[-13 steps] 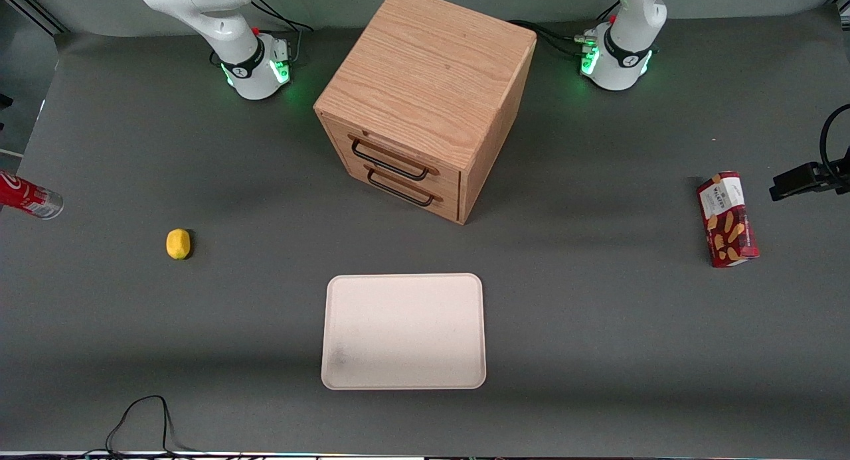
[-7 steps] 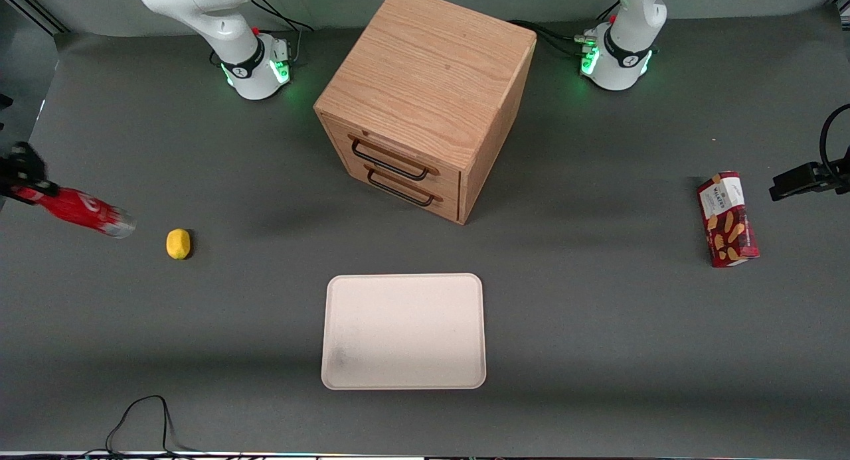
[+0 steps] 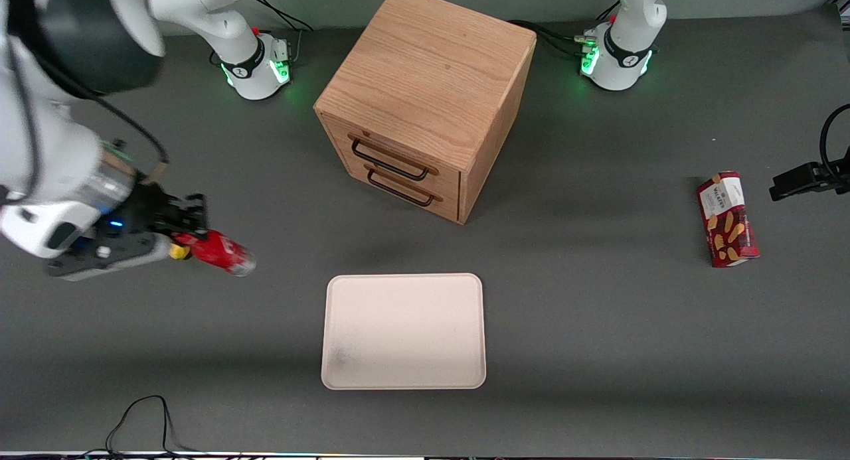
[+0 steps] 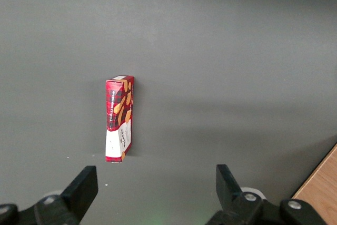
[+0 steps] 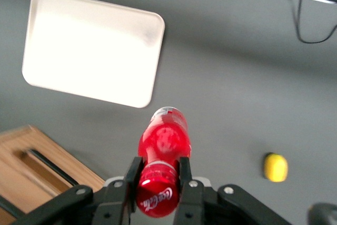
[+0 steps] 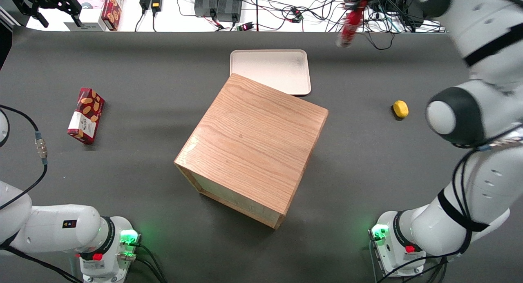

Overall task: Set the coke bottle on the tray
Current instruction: 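Carry the bottle with the right gripper over the white tray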

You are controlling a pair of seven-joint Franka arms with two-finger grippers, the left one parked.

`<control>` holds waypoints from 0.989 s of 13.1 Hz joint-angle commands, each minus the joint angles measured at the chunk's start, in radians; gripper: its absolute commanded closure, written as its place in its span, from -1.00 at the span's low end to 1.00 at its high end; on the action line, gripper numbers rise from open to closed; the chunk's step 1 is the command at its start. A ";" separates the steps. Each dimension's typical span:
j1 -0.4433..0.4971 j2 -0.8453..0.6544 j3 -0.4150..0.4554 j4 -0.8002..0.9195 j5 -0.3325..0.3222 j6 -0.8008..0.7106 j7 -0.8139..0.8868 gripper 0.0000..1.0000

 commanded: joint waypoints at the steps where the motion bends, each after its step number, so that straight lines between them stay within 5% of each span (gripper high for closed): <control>1: 0.073 0.118 -0.012 0.166 0.002 -0.009 0.174 1.00; 13: 0.068 0.308 0.010 0.150 0.005 0.264 0.203 1.00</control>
